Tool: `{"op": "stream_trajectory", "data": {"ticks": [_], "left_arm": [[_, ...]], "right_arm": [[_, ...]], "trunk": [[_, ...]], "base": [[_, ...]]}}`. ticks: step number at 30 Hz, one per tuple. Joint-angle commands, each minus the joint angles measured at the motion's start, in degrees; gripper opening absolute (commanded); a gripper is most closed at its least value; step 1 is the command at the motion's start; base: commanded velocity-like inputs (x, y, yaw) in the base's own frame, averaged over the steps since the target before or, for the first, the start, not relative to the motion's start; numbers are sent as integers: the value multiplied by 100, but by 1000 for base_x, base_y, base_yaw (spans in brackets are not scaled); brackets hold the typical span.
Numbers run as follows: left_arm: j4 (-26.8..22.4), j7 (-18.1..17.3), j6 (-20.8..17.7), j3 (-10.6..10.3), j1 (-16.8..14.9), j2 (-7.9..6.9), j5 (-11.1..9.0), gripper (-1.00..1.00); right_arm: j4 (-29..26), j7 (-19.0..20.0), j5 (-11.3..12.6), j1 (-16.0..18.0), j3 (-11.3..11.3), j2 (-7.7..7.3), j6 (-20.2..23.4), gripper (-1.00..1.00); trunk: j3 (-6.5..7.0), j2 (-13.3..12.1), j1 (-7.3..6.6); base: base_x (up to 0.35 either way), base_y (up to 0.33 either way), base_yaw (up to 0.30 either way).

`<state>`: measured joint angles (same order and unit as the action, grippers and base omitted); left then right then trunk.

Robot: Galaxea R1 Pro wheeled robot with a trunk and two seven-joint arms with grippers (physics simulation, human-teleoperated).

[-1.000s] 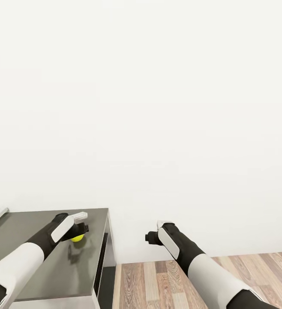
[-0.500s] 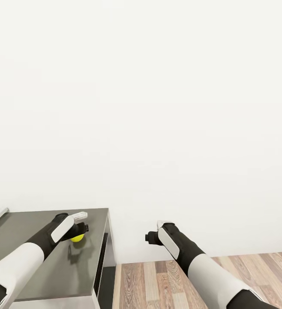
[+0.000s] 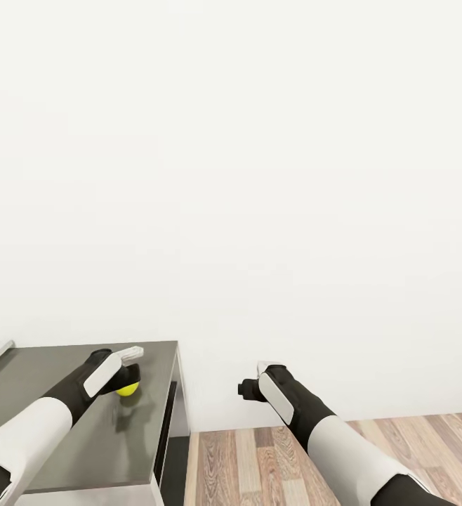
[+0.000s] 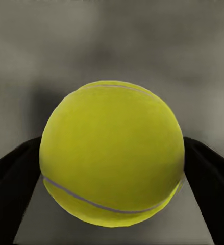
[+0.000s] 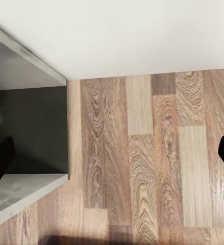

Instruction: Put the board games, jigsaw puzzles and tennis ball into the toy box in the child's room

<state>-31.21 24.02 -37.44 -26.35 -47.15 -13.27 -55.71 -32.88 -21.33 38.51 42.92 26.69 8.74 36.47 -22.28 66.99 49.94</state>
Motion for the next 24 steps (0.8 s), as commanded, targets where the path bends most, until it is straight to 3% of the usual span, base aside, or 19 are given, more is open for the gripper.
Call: {"op": "stream_trajectory", "data": {"ticks": [1,24], "left_arm": [[-13,45,-10,-45,-5,-9,-44,-100],[-17,28,-15,-37,-5,-9,-53,-100]], "right_arm": [[-8,-56,60,6,29,-4,9,100],[-8,-56,60,4,29,10,10,100]], "trunk": [[-7,5,0],[29,-75,-43]], "base": [[0,0,0],[0,0,0]]}}
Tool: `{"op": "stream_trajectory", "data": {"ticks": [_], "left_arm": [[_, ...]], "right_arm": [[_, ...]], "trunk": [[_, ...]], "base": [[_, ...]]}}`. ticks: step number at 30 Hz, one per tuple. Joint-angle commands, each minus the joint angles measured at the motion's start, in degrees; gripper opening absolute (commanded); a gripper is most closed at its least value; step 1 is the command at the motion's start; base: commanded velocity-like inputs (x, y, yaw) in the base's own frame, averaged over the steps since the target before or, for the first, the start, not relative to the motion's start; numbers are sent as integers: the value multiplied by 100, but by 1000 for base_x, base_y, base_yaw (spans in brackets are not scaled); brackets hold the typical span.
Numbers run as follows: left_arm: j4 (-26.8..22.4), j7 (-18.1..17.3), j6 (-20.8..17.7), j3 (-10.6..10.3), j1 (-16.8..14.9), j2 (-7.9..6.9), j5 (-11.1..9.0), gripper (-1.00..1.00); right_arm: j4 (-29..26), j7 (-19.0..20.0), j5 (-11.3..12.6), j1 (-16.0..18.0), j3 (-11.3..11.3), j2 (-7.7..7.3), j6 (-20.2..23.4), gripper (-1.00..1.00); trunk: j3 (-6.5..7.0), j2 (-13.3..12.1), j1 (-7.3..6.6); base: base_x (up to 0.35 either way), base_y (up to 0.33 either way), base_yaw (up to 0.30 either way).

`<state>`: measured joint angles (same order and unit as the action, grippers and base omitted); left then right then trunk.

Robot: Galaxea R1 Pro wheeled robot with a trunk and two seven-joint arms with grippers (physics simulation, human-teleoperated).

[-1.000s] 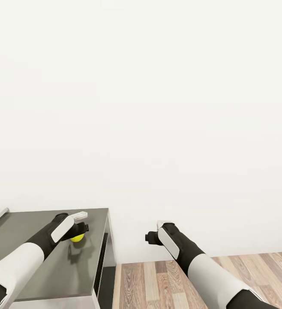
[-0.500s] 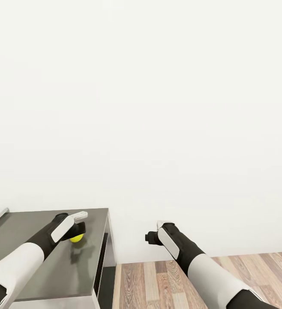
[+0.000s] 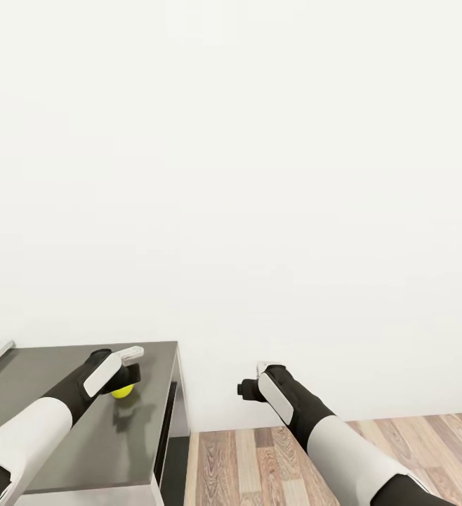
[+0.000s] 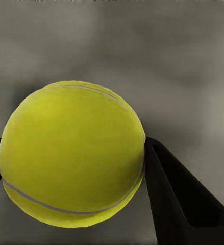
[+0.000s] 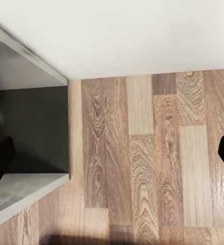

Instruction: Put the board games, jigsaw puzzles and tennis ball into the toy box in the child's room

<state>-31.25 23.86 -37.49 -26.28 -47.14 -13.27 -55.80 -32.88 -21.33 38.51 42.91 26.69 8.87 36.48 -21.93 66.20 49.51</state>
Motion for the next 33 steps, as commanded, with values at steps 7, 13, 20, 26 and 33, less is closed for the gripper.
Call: {"op": "stream_trajectory", "data": {"ticks": [7,13,20,26,33], "left_arm": [[-12,40,-13,-31,-5,-9,-45,-100],[-17,47,-45,-8,-5,-9,-45,-100],[-61,56,-93,5,-5,-9,-50,-100],[-65,49,-100,9,-5,-23,-61,-100],[-69,40,-101,9,-5,-26,-69,-100]], "right_arm": [[-8,-56,62,7,29,0,11,100],[-8,-56,60,7,29,5,10,100],[-8,-56,63,7,17,6,16,100],[-36,-62,68,7,27,29,17,100],[-42,-63,69,7,28,39,17,100]], "trunk": [[119,-277,-154],[227,-518,-286],[356,-799,-439],[507,-1040,-571],[696,-1320,-725]], "base": [[0,0,0],[0,0,0],[0,0,0],[0,0,0],[-112,0,0]]}}
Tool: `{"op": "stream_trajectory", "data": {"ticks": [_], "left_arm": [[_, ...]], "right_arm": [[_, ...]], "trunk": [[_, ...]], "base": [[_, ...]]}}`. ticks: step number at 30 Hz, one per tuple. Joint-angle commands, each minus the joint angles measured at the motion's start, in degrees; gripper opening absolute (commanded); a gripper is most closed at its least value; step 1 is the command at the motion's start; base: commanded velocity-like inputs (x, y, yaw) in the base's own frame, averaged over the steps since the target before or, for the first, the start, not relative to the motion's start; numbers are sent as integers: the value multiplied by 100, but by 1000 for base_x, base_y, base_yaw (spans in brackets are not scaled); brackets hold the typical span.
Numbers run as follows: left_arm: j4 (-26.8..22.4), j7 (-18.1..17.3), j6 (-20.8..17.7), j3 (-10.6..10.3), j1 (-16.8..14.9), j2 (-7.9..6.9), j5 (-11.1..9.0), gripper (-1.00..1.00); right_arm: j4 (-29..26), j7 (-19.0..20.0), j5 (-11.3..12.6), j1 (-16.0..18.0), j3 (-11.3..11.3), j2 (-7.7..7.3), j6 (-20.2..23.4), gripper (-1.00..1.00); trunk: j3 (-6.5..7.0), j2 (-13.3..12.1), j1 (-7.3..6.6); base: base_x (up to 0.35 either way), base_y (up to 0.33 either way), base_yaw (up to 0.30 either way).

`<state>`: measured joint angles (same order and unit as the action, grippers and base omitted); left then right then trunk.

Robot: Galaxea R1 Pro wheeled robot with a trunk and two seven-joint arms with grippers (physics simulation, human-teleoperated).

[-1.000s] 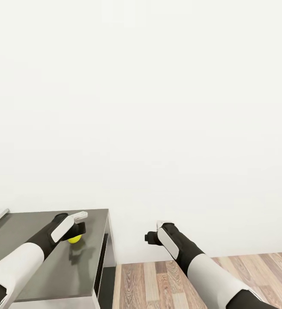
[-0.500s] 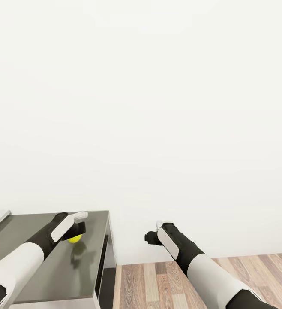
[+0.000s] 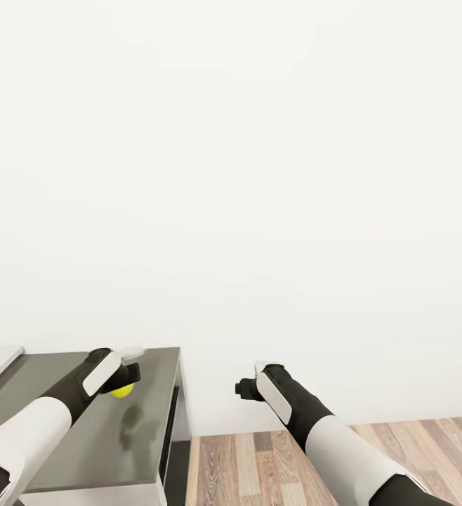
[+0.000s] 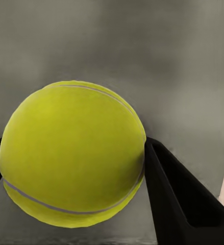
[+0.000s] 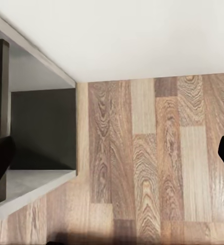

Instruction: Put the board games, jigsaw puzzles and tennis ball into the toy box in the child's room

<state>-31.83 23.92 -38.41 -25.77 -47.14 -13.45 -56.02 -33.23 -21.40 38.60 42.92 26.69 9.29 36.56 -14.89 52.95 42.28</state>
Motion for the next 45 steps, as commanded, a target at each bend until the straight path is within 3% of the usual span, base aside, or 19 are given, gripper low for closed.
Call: {"op": "stream_trajectory", "data": {"ticks": [1,12,21,45], "left_arm": [[-12,35,-8,-43,-5,-8,-48,-100],[-15,34,-8,-38,-5,-8,-49,-100],[-16,34,-68,267,-5,0,-49,-100],[-16,34,-88,325,-5,1,-49,-100]], "right_arm": [[-8,-56,60,6,29,-3,9,100],[-8,-57,60,6,29,2,9,100],[-8,-57,60,6,22,2,9,100],[-270,-56,68,6,21,3,13,100]], "trunk": [[19,-36,-24],[318,-477,-266],[534,-838,-463],[1009,-1800,-991]], "base": [[-282,0,0],[-59,0,0],[-1,0,0],[-3,0,0]]}}
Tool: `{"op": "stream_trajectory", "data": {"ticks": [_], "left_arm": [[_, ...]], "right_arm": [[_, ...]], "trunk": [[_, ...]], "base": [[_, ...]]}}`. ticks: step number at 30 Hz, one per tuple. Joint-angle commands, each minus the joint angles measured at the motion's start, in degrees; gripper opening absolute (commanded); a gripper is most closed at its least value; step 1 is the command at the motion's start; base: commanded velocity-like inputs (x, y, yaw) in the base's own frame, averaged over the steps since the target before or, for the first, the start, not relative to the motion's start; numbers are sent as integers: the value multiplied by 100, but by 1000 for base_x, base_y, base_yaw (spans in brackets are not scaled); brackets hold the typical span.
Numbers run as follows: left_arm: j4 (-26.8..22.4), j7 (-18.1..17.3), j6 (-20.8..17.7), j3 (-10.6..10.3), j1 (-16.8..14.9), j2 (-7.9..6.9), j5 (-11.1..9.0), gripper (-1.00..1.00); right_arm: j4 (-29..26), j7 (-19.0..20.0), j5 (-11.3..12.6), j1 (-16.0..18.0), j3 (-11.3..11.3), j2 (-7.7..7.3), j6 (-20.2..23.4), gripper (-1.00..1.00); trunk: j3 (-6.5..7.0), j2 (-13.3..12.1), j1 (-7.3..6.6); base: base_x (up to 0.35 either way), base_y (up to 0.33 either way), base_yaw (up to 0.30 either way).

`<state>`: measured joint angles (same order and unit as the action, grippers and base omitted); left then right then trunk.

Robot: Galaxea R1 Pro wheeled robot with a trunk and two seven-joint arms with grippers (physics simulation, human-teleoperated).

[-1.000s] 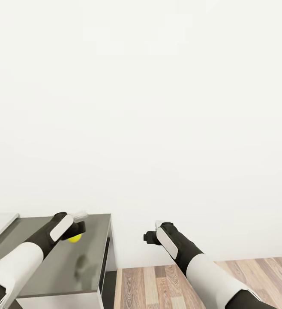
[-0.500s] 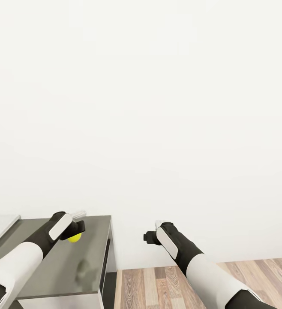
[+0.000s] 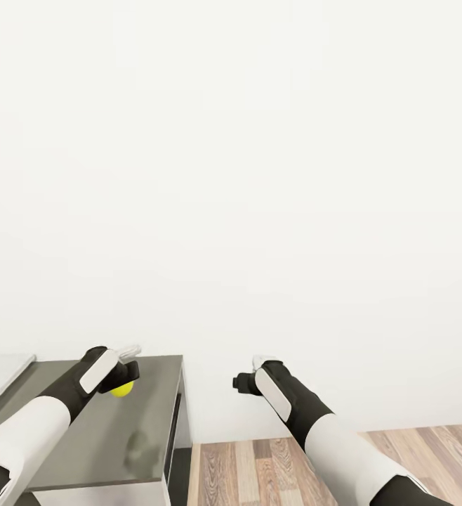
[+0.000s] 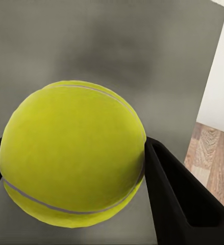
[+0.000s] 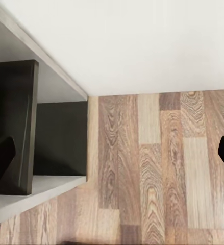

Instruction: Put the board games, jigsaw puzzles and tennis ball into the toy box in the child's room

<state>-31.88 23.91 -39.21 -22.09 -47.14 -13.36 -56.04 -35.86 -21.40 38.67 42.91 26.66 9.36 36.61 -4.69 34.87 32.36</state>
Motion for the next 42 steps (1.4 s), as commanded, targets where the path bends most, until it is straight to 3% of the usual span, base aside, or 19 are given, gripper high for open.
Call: {"op": "stream_trajectory", "data": {"ticks": [1,11,30,42], "left_arm": [[-11,35,-8,-40,-6,-8,-47,-100],[-11,35,-8,-24,-6,-9,-47,-100],[-11,35,-8,-31,-6,0,-47,-100],[-11,35,1,-32,-6,0,-45,-100]], "right_arm": [[-11,-57,61,6,24,-4,9,100],[-28,-58,62,6,19,-4,6,100],[-36,-59,62,6,15,-4,12,100],[-36,-58,62,6,10,-4,13,100]], "trunk": [[16,-32,-21],[274,-433,-240],[621,-1195,-658],[621,-1195,-658]], "base": [[-101,0,0],[-280,0,0],[-237,0,6],[-233,0,72]]}}
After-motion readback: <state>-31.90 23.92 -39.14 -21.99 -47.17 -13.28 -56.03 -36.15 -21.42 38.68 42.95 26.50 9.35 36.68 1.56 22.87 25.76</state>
